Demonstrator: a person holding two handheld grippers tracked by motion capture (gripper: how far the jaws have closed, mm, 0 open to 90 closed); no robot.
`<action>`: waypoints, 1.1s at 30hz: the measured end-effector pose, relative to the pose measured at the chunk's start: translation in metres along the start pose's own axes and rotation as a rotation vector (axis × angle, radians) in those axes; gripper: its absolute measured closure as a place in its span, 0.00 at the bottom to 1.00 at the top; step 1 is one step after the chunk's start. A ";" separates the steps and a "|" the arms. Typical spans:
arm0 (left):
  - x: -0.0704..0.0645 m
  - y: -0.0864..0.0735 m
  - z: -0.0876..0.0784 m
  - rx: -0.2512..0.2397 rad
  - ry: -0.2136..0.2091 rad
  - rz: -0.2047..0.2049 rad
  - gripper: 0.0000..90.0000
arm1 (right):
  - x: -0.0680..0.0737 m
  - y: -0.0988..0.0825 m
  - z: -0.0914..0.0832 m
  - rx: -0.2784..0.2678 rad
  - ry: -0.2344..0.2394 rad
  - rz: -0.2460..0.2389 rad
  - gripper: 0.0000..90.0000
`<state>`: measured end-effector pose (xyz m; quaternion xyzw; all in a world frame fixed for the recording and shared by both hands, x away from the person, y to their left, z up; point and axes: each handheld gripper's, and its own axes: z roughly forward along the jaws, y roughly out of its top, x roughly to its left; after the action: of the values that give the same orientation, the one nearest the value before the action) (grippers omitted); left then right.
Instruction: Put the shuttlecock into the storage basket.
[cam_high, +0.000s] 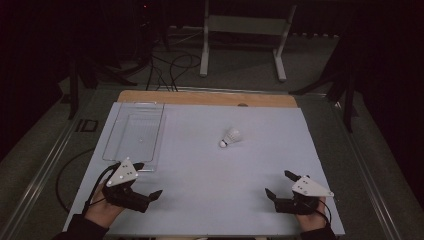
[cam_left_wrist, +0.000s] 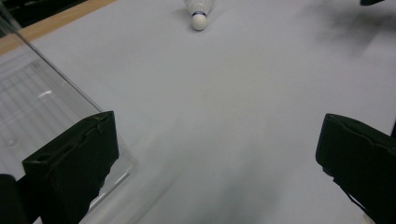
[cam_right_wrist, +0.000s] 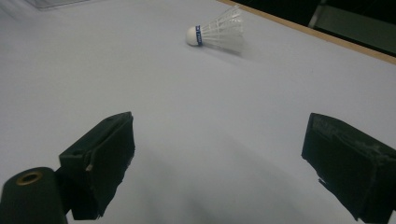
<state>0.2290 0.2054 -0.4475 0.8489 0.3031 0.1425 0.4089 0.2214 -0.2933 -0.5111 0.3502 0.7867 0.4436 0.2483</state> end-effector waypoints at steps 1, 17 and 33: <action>0.000 0.002 0.000 0.010 -0.004 -0.001 0.00 | 0.000 0.000 0.000 0.003 0.000 0.000 0.10; -0.006 0.007 0.022 0.180 -0.041 0.008 0.00 | 0.001 0.000 0.002 0.008 0.012 -0.003 0.10; -0.010 0.012 0.039 0.333 -0.052 -0.007 0.00 | 0.001 0.000 0.002 0.011 0.004 -0.009 0.10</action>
<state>0.2450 0.1699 -0.4622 0.9073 0.3146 0.0667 0.2707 0.2219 -0.2913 -0.5124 0.3469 0.7912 0.4391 0.2468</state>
